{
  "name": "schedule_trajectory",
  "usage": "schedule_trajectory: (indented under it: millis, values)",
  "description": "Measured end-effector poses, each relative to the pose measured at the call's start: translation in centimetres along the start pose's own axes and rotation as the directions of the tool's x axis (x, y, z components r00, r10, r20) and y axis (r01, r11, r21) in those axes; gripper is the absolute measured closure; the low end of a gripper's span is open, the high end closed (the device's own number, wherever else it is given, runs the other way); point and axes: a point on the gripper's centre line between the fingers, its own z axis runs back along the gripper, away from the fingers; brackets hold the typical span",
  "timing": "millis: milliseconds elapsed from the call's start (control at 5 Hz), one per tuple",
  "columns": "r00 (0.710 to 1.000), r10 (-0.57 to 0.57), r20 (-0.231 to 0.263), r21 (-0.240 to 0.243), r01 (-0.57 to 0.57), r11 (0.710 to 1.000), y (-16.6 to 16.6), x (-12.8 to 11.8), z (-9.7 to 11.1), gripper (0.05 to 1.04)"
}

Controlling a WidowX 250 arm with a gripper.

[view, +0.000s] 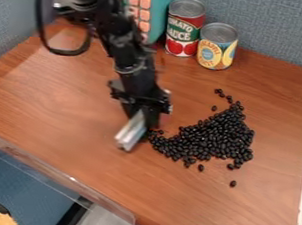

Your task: Sweep into pile

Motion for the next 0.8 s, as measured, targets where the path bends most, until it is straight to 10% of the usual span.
schedule_trajectory:
  millis: [800]
  values:
    - [1.000,-0.031,-0.002,-0.028,0.031,0.999,-4.9,0.8,-1.0,0.702]
